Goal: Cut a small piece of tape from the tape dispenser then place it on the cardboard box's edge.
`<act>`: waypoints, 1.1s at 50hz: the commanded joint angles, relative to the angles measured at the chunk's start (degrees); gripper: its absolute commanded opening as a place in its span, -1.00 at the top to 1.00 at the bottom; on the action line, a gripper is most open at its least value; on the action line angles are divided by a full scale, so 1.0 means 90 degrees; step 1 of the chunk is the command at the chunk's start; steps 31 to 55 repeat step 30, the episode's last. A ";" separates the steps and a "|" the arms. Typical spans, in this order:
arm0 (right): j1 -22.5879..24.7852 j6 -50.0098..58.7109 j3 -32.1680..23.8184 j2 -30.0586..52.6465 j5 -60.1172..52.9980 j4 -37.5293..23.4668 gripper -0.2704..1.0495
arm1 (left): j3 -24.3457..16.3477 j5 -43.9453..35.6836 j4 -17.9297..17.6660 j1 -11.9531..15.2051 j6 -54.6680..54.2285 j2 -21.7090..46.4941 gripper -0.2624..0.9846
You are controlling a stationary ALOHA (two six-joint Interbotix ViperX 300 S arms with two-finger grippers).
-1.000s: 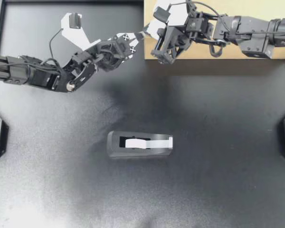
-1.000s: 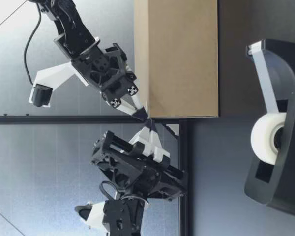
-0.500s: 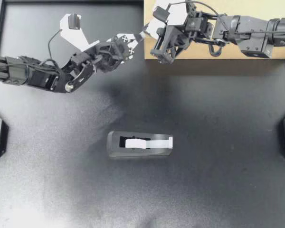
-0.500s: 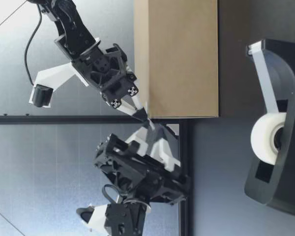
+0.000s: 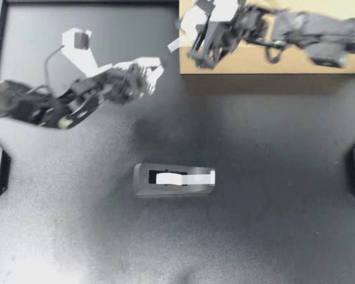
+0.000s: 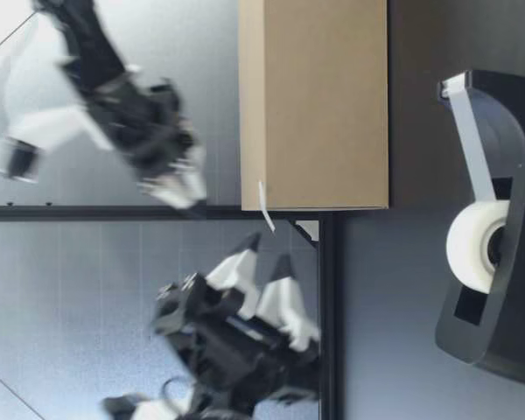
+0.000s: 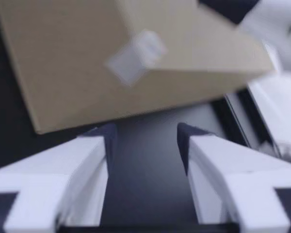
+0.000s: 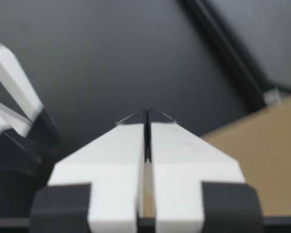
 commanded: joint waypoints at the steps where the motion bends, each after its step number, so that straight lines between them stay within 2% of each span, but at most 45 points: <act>1: 0.0410 -0.0010 0.0039 -0.0723 -0.0068 0.0029 0.74 | 0.0117 -0.0020 0.0049 -0.0254 0.0771 -0.0664 -0.09; 11: 0.1299 0.0098 0.0654 -0.1650 -0.0303 0.0039 0.74 | 0.0479 -0.0020 0.0049 -0.0762 0.2676 -0.1523 -0.08; 21: 0.1953 0.0586 0.1289 -0.2246 -0.0762 0.0068 0.74 | 0.0664 -0.0020 0.0098 -0.1260 0.4102 -0.1953 -0.07; 30: 0.2314 0.0830 0.1846 -0.2549 -0.1338 0.0068 0.74 | 0.0654 -0.0020 0.0547 -0.1738 0.4863 -0.2090 -0.07; 55: 0.2314 0.0830 0.1846 -0.2549 -0.1338 0.0068 0.74 | 0.0654 -0.0020 0.0547 -0.1738 0.4863 -0.2090 -0.07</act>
